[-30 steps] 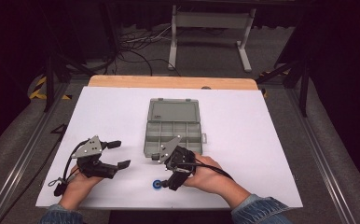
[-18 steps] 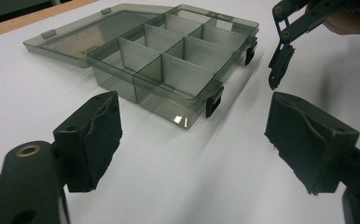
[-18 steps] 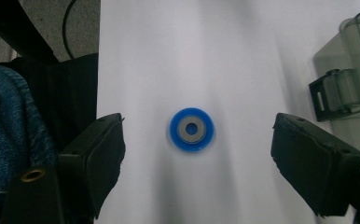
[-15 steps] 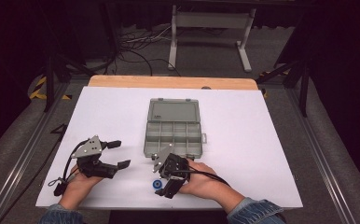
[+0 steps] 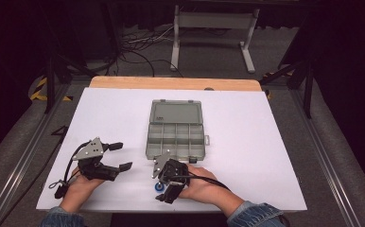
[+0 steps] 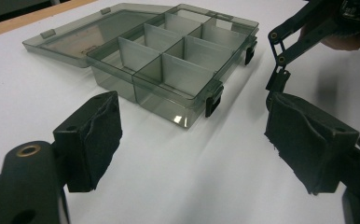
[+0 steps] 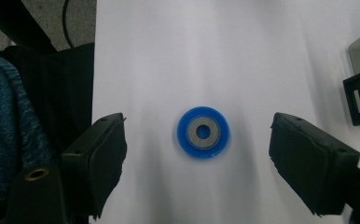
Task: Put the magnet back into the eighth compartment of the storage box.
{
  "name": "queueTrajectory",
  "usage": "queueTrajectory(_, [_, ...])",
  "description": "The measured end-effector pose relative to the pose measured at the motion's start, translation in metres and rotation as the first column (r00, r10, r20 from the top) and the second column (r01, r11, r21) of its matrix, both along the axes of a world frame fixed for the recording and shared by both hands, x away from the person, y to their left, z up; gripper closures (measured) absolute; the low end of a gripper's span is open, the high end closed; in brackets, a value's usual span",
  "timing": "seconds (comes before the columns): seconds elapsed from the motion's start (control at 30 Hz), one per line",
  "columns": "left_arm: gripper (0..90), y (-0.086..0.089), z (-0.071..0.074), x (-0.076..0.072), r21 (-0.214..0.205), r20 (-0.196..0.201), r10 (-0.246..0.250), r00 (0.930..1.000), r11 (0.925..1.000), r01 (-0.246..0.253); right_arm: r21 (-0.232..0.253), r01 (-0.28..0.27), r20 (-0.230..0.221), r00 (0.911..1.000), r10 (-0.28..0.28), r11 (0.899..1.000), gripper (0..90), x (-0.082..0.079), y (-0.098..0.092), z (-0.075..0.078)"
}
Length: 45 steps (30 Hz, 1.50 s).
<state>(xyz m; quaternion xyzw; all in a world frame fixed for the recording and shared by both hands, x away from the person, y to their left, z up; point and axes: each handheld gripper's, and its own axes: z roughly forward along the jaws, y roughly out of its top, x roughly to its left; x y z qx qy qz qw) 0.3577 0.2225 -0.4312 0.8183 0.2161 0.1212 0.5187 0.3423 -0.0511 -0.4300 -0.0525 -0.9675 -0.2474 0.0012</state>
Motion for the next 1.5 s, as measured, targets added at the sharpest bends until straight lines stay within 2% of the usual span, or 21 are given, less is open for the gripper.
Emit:
queueTrajectory(0.73, [18.8, 0.0, 0.0, 0.0, 0.0, -0.002, -0.003, 1.0, 1.0, 0.003, -0.027, -0.002, 0.013, 0.9999, 0.002, 1.0, 46.9, 0.004, 0.006, -0.007])
queueTrajectory(0.77, [18.8, 0.0, 0.0, 0.0, 0.0, -0.002, -0.003, 1.0, 1.0, 0.003, -0.031, -0.003, 0.021, 0.9998, 0.004, 1.0, 52.3, 0.004, 0.006, -0.007])
queueTrajectory(0.8, [18.8, 0.0, 0.0, 0.0, -0.002, -0.005, -0.005, 1.0, 1.0, 0.005, -0.031, -0.003, 0.021, 0.9998, 0.004, 1.0, 52.3, 0.004, 0.006, -0.007])
queueTrajectory(0.83, [18.8, 0.0, 0.0, 0.0, -0.002, -0.005, -0.005, 1.0, 1.0, 0.005, -0.03, -0.004, 0.024, 0.9997, 0.004, 1.0, 57.7, 0.004, 0.005, -0.007])
queueTrajectory(0.9, [18.8, 0.0, 0.0, 0.0, -0.001, -0.003, -0.004, 1.0, 1.0, 0.004, -0.029, 0.003, 0.027, 0.9996, -0.002, 1.0, 61.9, 0.004, 0.005, -0.006])
queueTrajectory(1.17, [18.8, 0.0, 0.0, 0.0, -0.001, -0.005, -0.006, 1.0, 1.0, 0.006, -0.024, -0.002, 0.031, 0.9995, 0.002, 1.0, 62.7, 0.003, 0.005, -0.004])
queueTrajectory(1.33, [18.8, 0.0, 0.0, 0.0, 0.0, -0.002, -0.003, 1.0, 1.0, 0.003, 0.003, -0.009, 0.045, 0.9989, 0.009, 1.0, 62.8, 0.001, 0.003, 0.005])
queueTrajectory(1.5, [18.7, 0.0, 0.0, 0.0, -0.001, -0.003, -0.004, 1.0, 1.0, 0.004, 0.011, -0.005, 0.047, 0.9989, 0.004, 1.0, 62.9, 0.0, 0.0, 0.013])
